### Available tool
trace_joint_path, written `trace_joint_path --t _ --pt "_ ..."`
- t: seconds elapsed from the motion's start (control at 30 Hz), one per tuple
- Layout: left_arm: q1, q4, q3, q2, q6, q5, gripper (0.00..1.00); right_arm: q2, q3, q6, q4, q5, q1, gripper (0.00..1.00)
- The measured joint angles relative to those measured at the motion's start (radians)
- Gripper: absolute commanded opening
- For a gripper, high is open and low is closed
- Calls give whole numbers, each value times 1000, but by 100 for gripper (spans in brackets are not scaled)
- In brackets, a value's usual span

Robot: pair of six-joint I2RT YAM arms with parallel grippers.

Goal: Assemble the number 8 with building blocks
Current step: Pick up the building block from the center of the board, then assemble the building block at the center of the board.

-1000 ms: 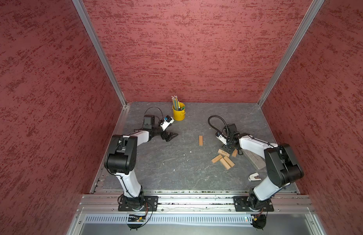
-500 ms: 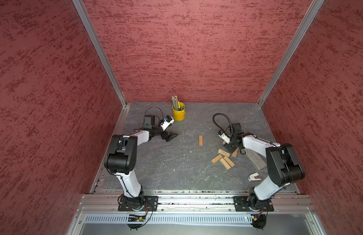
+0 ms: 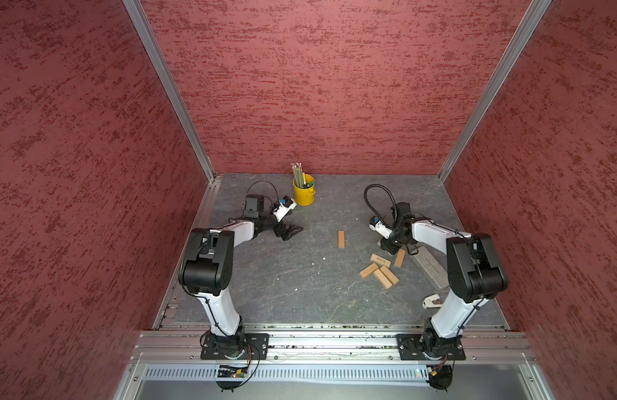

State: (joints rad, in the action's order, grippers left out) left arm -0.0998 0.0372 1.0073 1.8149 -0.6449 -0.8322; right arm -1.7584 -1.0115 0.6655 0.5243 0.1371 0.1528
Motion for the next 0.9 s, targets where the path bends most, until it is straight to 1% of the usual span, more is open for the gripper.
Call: trace_joint_path --t 0.13,0.2,0.27,0.4,0.5,0.53,0.57,0.7,0.9 --pt "-1 -7 4 0 0 0 99 8 -1 24 6 -36 19 5" --pt "-1 -8 5 0 0 0 100 0 -17 48 21 -78 45 3" --pt "-1 -12 5 0 0 0 99 -26 -57 73 37 -114 75 3" --pt "-1 -15 5 0 0 0 99 -99 -154 123 34 -142 131 6" --pt "-1 -18 6 0 0 0 99 -117 -179 159 18 -150 161 6" --pt "-1 -19 8 0 0 0 99 -117 -179 170 13 -154 168 2" --pt "-1 -19 11 0 0 0 99 -119 -179 185 6 -159 175 0" --pt "-2 -20 16 0 -4 0 99 -132 -179 234 -38 -184 184 0" --pt "-3 -22 16 0 -8 2 100 -169 -221 296 -73 -180 187 0"
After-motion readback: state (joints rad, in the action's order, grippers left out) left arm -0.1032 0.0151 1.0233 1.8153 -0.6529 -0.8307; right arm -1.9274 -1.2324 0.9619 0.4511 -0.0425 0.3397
